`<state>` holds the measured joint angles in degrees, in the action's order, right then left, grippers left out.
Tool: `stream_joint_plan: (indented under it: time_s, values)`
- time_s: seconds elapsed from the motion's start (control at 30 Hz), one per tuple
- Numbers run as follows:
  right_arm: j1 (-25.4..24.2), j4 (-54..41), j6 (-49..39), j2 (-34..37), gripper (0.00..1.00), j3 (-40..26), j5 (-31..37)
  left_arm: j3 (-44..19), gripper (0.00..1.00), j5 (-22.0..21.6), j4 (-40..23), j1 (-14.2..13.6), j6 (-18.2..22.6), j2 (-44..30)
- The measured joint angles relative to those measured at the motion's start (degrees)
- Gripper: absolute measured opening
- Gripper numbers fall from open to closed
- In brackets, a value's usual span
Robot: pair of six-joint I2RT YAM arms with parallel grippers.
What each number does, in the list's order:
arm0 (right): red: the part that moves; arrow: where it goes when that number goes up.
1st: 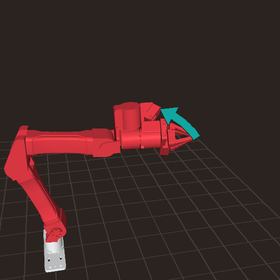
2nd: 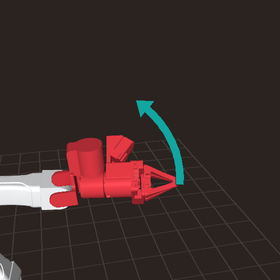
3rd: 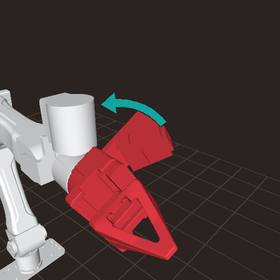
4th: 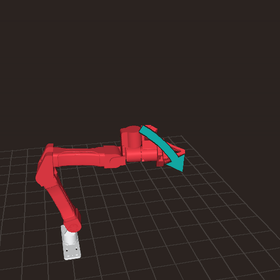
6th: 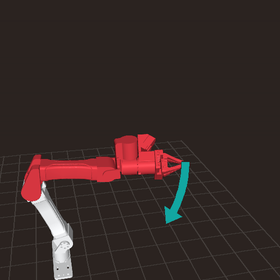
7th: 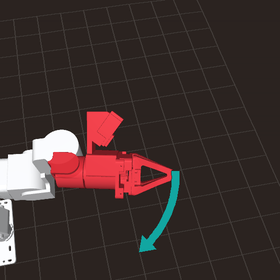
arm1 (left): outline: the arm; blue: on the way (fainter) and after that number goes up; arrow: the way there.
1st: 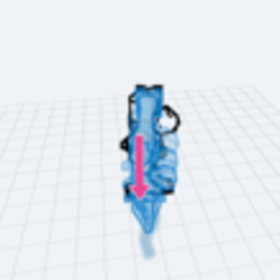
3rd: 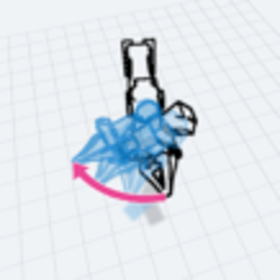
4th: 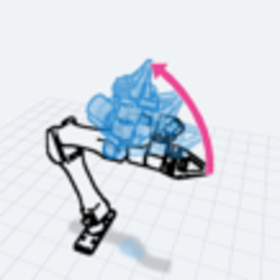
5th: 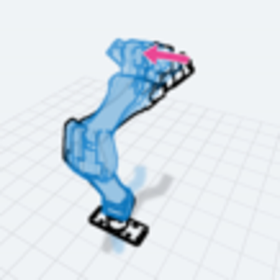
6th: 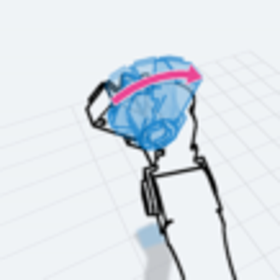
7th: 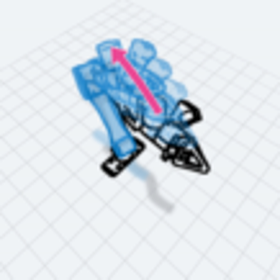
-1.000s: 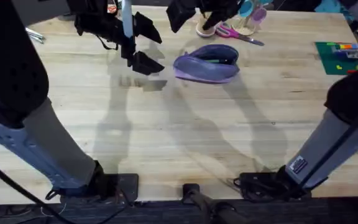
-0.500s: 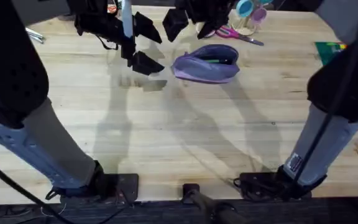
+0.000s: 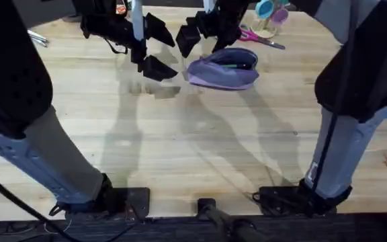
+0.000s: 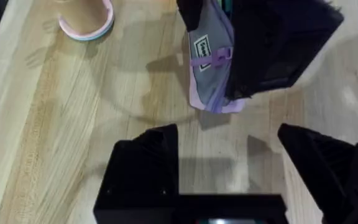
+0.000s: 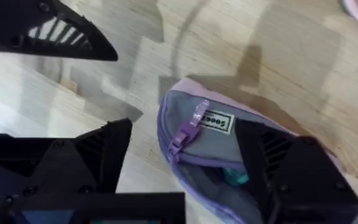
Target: Unzip the bag, pick up the pens from the table one at a time and place them inside, then zip the bag closed.
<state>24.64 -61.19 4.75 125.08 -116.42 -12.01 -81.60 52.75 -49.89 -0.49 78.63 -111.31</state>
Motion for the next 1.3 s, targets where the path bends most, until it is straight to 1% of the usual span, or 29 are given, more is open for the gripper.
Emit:
stream_joint_plan:
  time_s: [0.27, 0.3, 0.33, 0.4, 0.83, 0.93, 0.97, 1.0, 1.07, 1.3]
  values:
    - [0.0, -2.75, -0.01, 2.48, 0.889, 0.0, 0.0, 0.0, 0.993, -0.02, 0.0, 0.0, 0.0, 0.0]
    - [0.0, -3.41, -0.01, 2.6, 0.839, 0.0, 0.02, 0.0, 0.993, 0.0, 0.0, 0.0, 0.0, 0.02]
    - [0.0, -3.43, -0.01, 2.6, 0.821, 0.0, 0.12, 0.0, 0.992, 0.0, 0.0, 0.0, 0.0, 0.0]
    - [-0.02, -3.43, -0.01, 2.61, 0.751, 0.0, 0.24, 0.0, 0.993, 0.0, 0.0, 0.0, 0.0, 0.0]
    - [0.48, -3.13, 0.0, 2.6, 0.245, -0.02, -1.27, 0.0, 0.993, 0.0, 0.0, 0.0, 0.0, 0.0]
    - [0.5, -3.13, -0.01, 2.6, 0.151, -0.02, -1.36, 0.0, 0.992, 0.0, 0.0, 0.0, 0.0, 0.0]
    - [0.5, -3.13, -0.06, 2.6, 0.097, -0.02, -1.31, 0.0, 0.993, 0.0, 0.0, 0.0, 0.0, 0.0]
    - [0.5, -3.13, 0.0, 2.6, 0.066, -0.02, -1.31, 0.0, 0.993, 0.0, 0.0, 0.0, 0.0, 0.0]
    - [0.46, -3.15, -0.01, 2.6, 0.04, -0.02, -1.31, 0.0, 0.993, 0.0, 0.0, 0.0, 0.0, 0.0]
    - [0.46, -3.15, -0.01, 2.62, 0.032, -0.02, -1.31, 0.0, 0.993, 0.0, 0.0, 0.0, 0.0, 0.0]
